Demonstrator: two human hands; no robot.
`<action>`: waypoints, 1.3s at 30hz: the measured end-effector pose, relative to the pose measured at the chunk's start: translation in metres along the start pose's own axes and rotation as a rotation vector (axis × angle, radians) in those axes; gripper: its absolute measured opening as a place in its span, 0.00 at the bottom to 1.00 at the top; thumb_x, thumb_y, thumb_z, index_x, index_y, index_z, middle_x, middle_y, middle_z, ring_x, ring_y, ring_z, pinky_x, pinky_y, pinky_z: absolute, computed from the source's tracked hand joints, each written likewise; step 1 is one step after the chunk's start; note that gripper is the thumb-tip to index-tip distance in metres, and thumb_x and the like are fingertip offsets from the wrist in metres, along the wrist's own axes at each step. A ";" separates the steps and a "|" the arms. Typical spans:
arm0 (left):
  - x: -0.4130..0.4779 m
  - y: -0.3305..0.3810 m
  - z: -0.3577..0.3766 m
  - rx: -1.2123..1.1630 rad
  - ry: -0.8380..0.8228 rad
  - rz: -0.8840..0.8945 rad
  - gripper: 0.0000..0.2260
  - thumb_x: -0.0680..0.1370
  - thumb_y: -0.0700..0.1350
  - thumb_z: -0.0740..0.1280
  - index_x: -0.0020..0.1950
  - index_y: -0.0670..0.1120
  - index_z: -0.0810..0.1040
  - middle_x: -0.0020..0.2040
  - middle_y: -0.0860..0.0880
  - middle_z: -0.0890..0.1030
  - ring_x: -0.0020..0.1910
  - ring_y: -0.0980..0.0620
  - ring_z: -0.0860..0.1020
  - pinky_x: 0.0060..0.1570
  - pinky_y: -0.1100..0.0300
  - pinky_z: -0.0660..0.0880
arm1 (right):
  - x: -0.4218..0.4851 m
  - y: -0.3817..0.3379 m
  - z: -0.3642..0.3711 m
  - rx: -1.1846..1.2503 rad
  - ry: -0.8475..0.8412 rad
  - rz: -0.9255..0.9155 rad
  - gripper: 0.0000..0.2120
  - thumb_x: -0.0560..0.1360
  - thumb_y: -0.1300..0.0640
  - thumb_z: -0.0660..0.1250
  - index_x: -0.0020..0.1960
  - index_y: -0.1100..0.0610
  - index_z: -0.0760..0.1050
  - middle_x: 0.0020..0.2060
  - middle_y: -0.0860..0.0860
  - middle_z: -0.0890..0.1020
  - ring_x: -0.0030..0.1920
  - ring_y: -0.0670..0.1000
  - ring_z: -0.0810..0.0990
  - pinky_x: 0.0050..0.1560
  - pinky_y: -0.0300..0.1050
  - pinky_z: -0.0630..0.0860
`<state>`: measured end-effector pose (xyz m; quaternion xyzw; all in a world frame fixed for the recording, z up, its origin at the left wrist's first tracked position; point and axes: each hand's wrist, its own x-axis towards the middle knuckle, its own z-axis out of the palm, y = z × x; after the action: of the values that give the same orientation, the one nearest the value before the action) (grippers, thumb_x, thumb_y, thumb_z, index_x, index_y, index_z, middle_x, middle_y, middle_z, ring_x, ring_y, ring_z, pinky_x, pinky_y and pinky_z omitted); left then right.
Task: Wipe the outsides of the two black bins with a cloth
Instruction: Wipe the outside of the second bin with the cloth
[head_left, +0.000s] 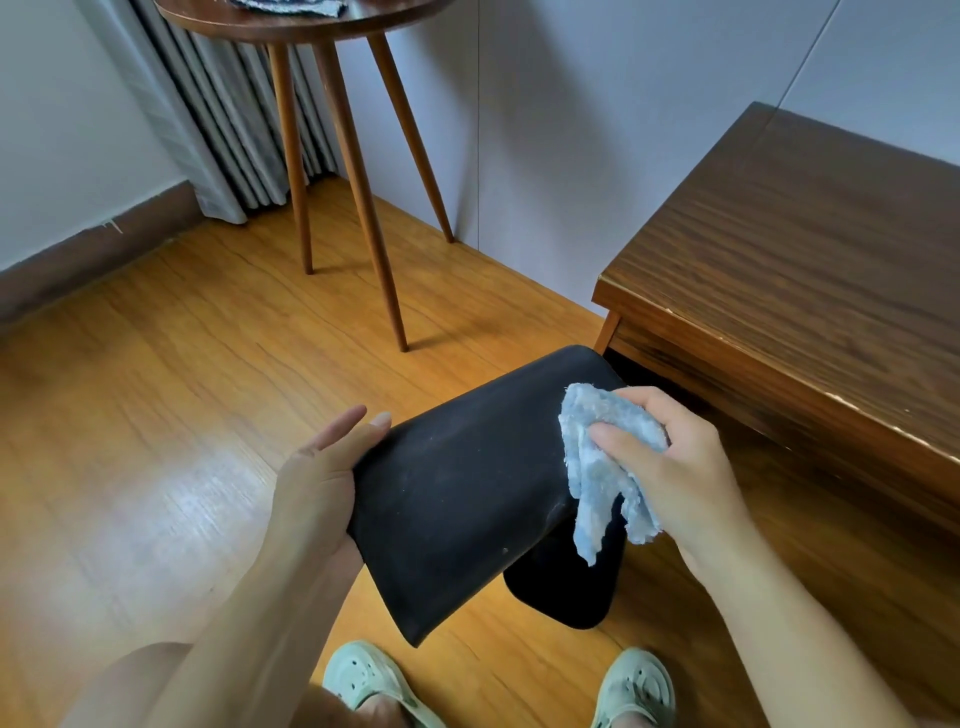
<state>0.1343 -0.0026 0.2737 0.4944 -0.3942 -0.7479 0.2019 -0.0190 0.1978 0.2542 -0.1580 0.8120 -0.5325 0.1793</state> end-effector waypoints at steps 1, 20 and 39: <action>-0.002 0.000 0.000 0.001 -0.013 0.021 0.20 0.76 0.44 0.74 0.67 0.52 0.79 0.42 0.51 0.88 0.48 0.48 0.85 0.42 0.55 0.79 | 0.003 0.001 -0.003 0.063 -0.016 0.030 0.07 0.74 0.53 0.74 0.51 0.45 0.81 0.47 0.42 0.85 0.51 0.48 0.85 0.46 0.48 0.84; 0.003 0.003 -0.011 0.146 -0.255 0.097 0.21 0.74 0.34 0.71 0.61 0.54 0.85 0.57 0.49 0.86 0.55 0.44 0.85 0.39 0.60 0.81 | 0.011 -0.022 -0.044 0.046 0.391 -0.042 0.10 0.80 0.59 0.64 0.56 0.46 0.78 0.49 0.45 0.83 0.50 0.44 0.83 0.46 0.45 0.79; -0.004 0.004 -0.002 0.136 -0.201 0.104 0.21 0.75 0.34 0.70 0.62 0.57 0.83 0.59 0.51 0.83 0.56 0.44 0.82 0.45 0.53 0.79 | 0.005 -0.028 -0.045 0.489 -0.160 0.000 0.17 0.74 0.78 0.61 0.43 0.57 0.76 0.55 0.56 0.85 0.58 0.57 0.85 0.58 0.57 0.81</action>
<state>0.1378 -0.0033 0.2789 0.4084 -0.4875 -0.7537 0.1658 -0.0421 0.2217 0.2958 -0.1516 0.6425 -0.6986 0.2760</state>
